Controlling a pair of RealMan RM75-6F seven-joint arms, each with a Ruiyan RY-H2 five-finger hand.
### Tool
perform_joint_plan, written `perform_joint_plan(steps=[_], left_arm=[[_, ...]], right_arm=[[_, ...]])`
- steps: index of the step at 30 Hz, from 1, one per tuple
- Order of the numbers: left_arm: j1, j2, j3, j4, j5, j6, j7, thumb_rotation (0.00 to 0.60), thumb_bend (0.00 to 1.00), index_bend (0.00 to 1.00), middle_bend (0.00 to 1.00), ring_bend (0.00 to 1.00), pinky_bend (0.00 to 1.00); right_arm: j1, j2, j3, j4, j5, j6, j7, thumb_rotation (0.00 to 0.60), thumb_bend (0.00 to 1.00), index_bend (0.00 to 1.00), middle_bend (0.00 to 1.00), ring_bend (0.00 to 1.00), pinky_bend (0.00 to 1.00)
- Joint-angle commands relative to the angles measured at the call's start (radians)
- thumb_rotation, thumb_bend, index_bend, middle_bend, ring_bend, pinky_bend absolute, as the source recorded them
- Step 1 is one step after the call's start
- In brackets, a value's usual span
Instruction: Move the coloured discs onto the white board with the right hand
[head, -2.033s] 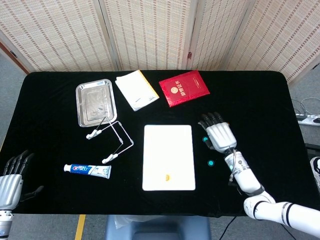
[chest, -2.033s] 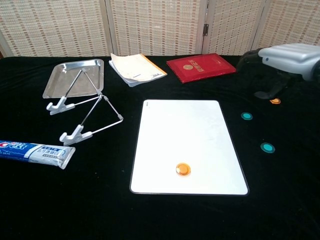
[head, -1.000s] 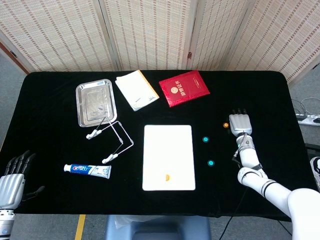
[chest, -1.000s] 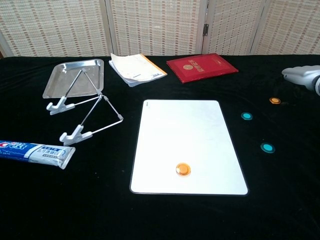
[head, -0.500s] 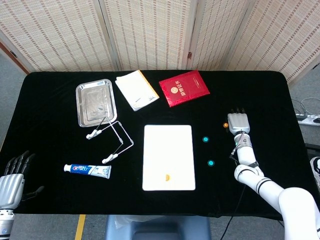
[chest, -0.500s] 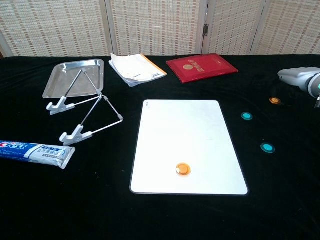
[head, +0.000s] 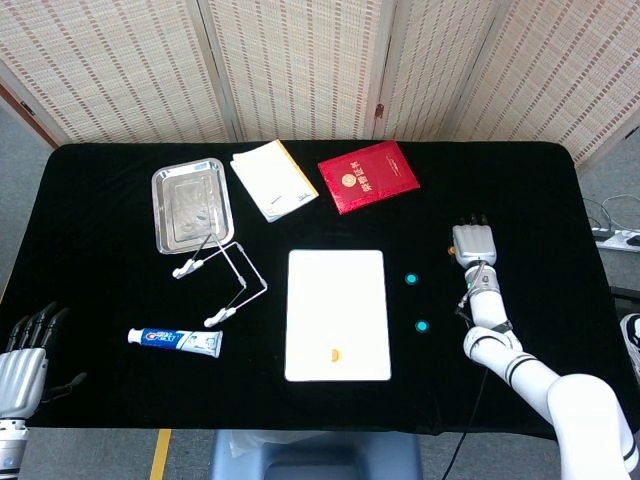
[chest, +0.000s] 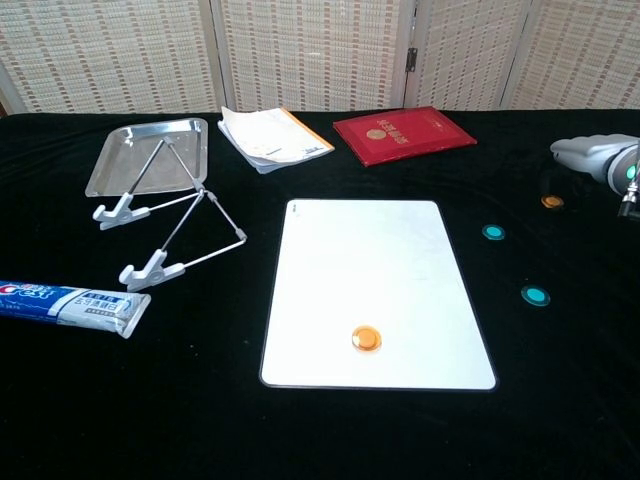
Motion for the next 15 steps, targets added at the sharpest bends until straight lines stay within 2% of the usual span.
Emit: perform_joint_plan(steps=[1, 5, 9, 13, 15], left_arm=[[0.0, -0.001, 0.0, 0.002, 0.0, 0.0, -0.001, 0.6, 0.2, 0.03, 0.02, 0.07, 0.0], [0.0, -0.002, 0.0, 0.003, 0.002, 0.0, -0.002, 0.6, 0.2, 0.03, 0.02, 0.07, 0.0], [-0.001, -0.001, -0.001, 0.003, 0.003, 0.001, -0.004, 0.6, 0.2, 0.03, 0.02, 0.07, 0.0], [-0.002, 0.0, -0.003, 0.002, 0.004, 0.003, -0.005, 0.6, 0.2, 0.03, 0.02, 0.07, 0.0], [-0.002, 0.001, -0.003, 0.0, 0.005, 0.004, -0.005, 0.6, 0.2, 0.03, 0.02, 0.07, 0.0]], right_arm=[[-0.001, -0.001, 0.002, 0.003, 0.003, 0.001, -0.004, 0.6, 0.43, 0.5, 0.22, 0.05, 0.0], [-0.006, 0.012, 0.009, -0.015, -0.009, 0.008, 0.01, 0.6, 0.43, 0.52, 0.23, 0.05, 0.0], [-0.021, 0.057, 0.005, -0.089, -0.058, 0.035, 0.038, 0.6, 0.43, 0.52, 0.23, 0.06, 0.0], [-0.049, 0.137, -0.003, -0.245, -0.138, 0.084, 0.087, 0.6, 0.42, 0.52, 0.23, 0.06, 0.0], [-0.07, 0.192, -0.014, -0.36, -0.195, 0.118, 0.113, 0.6, 0.42, 0.52, 0.23, 0.06, 0.0]])
